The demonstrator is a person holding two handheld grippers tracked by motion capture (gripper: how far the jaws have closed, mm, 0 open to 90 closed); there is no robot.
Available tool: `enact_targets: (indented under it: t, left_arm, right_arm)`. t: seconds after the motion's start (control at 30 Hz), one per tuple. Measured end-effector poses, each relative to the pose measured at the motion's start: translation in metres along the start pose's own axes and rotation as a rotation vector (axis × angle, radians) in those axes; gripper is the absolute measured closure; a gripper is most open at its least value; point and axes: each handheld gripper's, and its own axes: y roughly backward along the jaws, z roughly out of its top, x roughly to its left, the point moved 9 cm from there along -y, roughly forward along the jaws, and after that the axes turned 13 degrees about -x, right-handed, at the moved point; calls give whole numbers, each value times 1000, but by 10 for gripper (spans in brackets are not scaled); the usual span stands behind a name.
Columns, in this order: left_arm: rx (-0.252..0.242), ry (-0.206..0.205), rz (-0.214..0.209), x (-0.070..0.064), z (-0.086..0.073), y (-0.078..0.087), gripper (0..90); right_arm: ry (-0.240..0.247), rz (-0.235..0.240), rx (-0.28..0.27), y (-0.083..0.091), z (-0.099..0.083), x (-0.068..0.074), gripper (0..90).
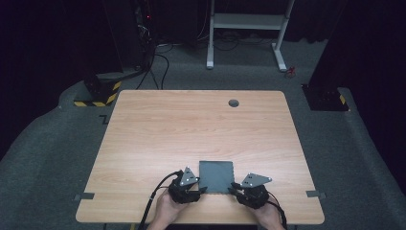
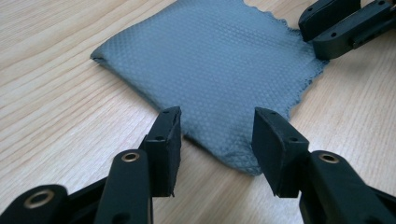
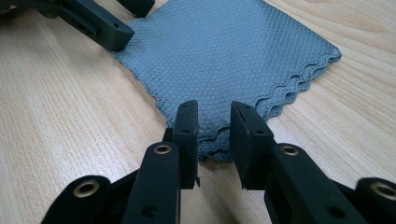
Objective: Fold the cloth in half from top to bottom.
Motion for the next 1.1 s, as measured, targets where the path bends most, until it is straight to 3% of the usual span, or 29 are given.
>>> enact_targets:
  t: [0.33,0.63,0.83,0.9,1.1]
  left_arm:
    - [-22,-3,16,1,-3,3,517]
    - [-29,52,13,5,-3,5,480]
    - [-45,71,19,10,2,3,473]
    - [-51,76,16,11,6,-1,475]
    - [-89,96,6,16,23,-11,484]
  right_arm:
    - [-1,-3,-5,2,-1,0,702]
    - [-33,5,-6,3,-1,-3,688]
    - [-50,16,-25,3,8,-9,808]
    - [-38,13,-28,0,11,-12,822]
    - [-62,10,-43,-12,23,-20,843]
